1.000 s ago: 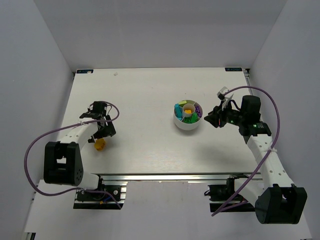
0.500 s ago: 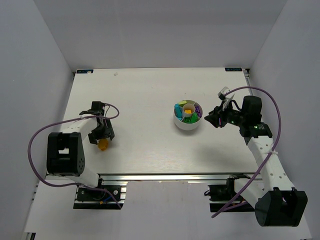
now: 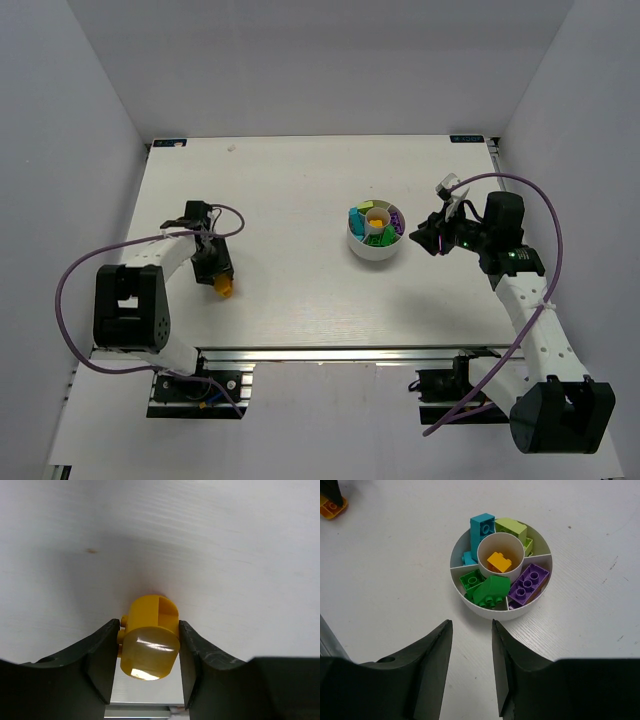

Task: Sort the legos into containers by color

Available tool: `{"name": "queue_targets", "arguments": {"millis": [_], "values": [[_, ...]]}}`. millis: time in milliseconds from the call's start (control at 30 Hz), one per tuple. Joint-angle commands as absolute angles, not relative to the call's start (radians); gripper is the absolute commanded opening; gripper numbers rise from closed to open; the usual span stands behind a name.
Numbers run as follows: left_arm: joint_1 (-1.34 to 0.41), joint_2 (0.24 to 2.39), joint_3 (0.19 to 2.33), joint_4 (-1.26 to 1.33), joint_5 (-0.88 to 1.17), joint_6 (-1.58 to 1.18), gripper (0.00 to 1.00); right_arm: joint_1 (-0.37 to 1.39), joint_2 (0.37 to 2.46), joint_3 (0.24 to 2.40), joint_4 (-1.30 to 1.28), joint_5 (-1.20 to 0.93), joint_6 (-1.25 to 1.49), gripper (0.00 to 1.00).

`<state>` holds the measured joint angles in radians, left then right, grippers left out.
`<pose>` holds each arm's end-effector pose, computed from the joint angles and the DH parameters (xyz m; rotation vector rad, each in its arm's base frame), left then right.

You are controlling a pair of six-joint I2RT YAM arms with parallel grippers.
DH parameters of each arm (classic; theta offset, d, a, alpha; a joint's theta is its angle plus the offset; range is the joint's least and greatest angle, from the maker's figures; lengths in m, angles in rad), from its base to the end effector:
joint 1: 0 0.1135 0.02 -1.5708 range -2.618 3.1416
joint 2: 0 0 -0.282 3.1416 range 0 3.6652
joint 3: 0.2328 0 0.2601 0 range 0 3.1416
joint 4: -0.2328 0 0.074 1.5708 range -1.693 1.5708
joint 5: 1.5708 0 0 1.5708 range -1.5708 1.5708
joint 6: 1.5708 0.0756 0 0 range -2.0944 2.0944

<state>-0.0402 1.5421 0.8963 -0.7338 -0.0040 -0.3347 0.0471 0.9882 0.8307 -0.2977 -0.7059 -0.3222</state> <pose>0.2784 -0.0109 0.1441 -0.4337 2.9206 -0.0470 0.2398 0.0604 0.3107 -0.7776 1.7864 0.5304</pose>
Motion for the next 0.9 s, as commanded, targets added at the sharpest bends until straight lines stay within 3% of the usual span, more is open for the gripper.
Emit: {"name": "queue_targets", "arguments": {"millis": [0, 33, 167, 300, 667, 867], "values": [[-0.070, 1.435, 0.931, -0.634, 0.248, -0.327, 0.09, 0.043, 0.982, 0.859, -0.275, -0.693, -0.328, 0.43], [-0.081, 1.418, 0.934, -0.597, 0.399, -0.324, 0.08, 0.044, 0.985, 0.858, -0.272, -0.690, -0.328, 0.43], [-0.208, 1.381, 0.972, -0.360, 0.634, -0.383, 0.01, 0.043, 0.991, 0.851, -0.253, -0.673, -0.319, 0.33], [-0.345, 1.436, 1.074, -0.204, 0.655, -0.428, 0.00, 0.040, 0.985, 0.844, -0.213, -0.614, -0.270, 0.00], [-0.607, 1.747, 1.350, 0.251, 0.497, -0.388, 0.00, -0.023, 0.953, 0.807, -0.118, -0.509, -0.184, 0.00], [-0.664, 1.905, 1.508, 0.224, 0.437, -0.321, 0.00, -0.055, 0.968, 0.802, -0.121, -0.526, -0.184, 0.00]]}}
